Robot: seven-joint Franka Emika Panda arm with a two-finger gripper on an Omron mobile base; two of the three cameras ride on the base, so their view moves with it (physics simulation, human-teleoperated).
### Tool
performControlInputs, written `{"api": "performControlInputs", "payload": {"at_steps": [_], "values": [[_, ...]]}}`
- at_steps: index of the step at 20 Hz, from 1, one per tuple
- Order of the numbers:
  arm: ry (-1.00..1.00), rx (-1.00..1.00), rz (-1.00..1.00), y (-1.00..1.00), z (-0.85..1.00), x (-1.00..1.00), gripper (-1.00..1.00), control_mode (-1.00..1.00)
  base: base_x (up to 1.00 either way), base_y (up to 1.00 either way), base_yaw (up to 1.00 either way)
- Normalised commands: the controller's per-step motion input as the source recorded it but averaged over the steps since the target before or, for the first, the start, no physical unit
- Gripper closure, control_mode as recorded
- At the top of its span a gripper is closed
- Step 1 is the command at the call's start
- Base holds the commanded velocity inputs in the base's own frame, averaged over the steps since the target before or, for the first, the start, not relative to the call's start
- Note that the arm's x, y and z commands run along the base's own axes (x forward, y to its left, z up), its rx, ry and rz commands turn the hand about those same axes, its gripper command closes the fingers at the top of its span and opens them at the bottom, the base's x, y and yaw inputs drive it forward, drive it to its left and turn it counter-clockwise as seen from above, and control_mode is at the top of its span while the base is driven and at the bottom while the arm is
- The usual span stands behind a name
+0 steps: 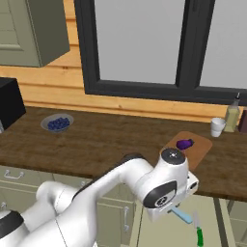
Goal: Place the appropriate cutting tool for cutting the eggplant skin on the cutting board.
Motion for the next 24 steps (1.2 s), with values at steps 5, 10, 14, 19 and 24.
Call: {"api": "performControlInputs", "payload": {"at_steps": [5,10,14,19,24], "values": [[0.0,0.0,0.0,-0.04,0.93,0.78,1.0,-1.0,0.0,0.0,0.0],[0.0,0.0,0.0,-0.22,0.22,0.97,1.0,-1.0,0.0,0.0,0.0],[0.0,0.01,0.0,-0.16,0.0,0.98,1.0,-1.0,0.0,0.0,0.0],[0.0,0.0,0.01,-0.04,-0.14,0.97,1.0,-1.0,0.0,0.0,0.0],[-0.01,0.0,0.0,-0.16,-0.32,0.68,1.0,-1.0,0.0,0.0,0.0]]}}
